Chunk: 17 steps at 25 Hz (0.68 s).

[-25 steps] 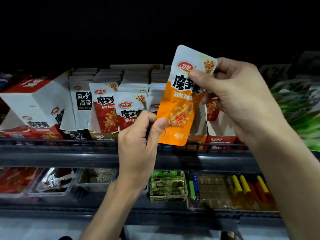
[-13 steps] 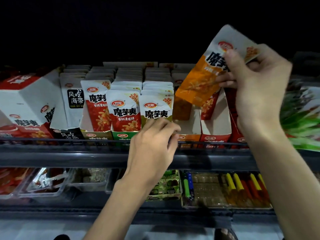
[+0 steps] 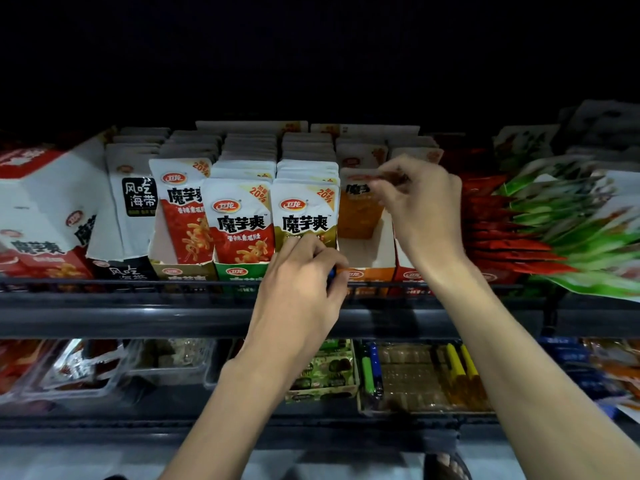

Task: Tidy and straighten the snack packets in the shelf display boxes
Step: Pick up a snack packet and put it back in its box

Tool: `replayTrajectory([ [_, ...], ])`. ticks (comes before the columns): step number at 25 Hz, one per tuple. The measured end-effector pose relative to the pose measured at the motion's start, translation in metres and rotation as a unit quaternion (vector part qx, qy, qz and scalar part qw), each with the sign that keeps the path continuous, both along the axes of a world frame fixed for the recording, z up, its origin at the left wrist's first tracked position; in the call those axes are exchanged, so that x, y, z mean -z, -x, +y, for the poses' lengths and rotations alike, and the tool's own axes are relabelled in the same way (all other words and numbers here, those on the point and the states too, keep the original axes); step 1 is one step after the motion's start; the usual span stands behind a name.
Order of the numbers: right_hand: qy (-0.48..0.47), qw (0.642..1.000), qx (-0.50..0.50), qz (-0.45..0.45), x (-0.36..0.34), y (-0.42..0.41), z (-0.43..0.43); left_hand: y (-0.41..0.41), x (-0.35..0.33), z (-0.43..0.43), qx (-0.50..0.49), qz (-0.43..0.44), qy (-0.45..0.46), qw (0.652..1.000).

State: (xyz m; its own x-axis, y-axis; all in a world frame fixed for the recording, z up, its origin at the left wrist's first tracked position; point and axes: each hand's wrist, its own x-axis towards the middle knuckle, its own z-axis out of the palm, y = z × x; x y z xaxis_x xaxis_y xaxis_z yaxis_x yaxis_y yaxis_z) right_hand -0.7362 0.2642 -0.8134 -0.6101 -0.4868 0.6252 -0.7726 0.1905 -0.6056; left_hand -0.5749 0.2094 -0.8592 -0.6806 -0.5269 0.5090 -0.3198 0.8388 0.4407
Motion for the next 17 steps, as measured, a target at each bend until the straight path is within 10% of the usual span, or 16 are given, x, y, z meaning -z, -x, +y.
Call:
replayTrajectory([
  [13,0.05,0.99,0.015,0.128,0.01,-0.017,-0.02,-0.002,0.001,-0.004,0.015,-0.009,0.001,1.0],
  [17,-0.148,0.972,0.011,0.183,0.016,-0.014,-0.019,-0.003,0.002,-0.005,0.025,-0.003,-0.002,1.0],
])
